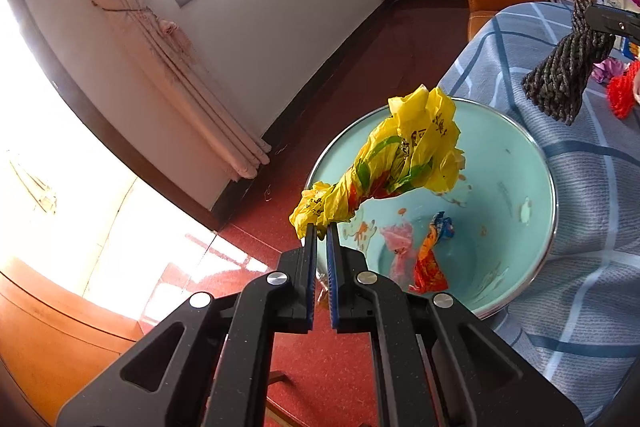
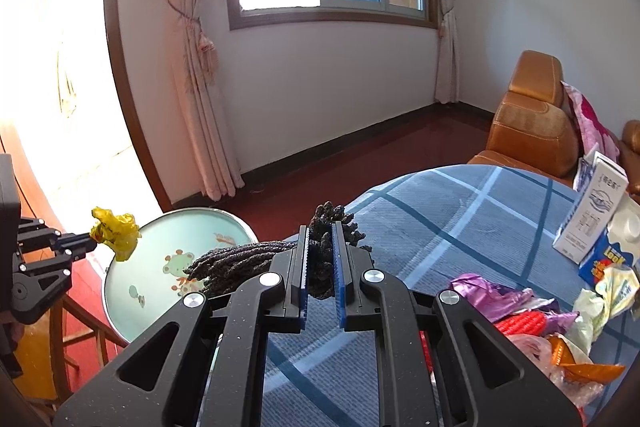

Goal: Collect trash
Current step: 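Carry the yellow wrapper and black scrubber over the green bin with both grippers, then open both grippers to drop the wrapper and scrubber into the bin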

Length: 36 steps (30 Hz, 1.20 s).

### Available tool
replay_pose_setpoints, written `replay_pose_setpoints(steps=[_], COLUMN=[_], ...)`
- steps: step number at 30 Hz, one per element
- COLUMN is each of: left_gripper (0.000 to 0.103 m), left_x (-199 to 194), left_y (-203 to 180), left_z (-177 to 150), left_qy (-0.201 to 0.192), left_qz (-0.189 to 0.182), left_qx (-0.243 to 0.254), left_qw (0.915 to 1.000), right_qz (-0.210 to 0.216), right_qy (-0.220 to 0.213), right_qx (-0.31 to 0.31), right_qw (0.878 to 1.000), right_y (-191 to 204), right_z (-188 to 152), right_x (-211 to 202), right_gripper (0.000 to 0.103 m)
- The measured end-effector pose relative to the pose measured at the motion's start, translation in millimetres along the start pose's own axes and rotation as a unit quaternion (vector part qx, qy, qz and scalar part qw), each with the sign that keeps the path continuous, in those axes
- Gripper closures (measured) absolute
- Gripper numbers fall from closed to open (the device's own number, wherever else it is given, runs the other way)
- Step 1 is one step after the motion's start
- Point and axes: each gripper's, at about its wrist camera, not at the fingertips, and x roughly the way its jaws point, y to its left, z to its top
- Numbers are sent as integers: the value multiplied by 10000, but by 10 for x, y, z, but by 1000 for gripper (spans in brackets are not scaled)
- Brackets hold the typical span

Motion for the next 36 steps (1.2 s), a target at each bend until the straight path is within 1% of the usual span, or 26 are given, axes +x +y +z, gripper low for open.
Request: replay_pose_setpoints(steps=[7, 13, 27, 33, 34, 35, 36], left_gripper=[98, 98, 98, 94, 93, 86, 70], left_x=[83, 115, 132, 124, 123, 126, 118], left_y=[91, 146, 147, 94, 81, 63, 61], left_z=[-54, -70, -76, -66, -68, -66, -68], left_qy=[97, 149, 154, 113, 112, 113, 87], left_qz=[118, 144, 58, -72, -87, -102, -109], left_qx=[-56, -128, -162, -142, -127, -107, -133], left_qw=[9999, 9997, 9997, 9998, 9998, 9998, 9998], right_qz=[36, 61, 141, 263, 310, 342, 346], right_qy=[71, 138, 249, 358, 410, 456, 467], right_qx=[-136, -215, -354, -396, -401, -412, -429], right_qw=[9999, 9997, 9990, 9982, 9979, 9975, 9974], right_y=[98, 162, 260, 332, 350, 359, 370], right_z=[13, 5, 3, -8, -11, -16, -25], right_x=[113, 206, 283, 348, 371, 391, 401], right_gripper=[92, 92, 92, 90, 88, 82, 78])
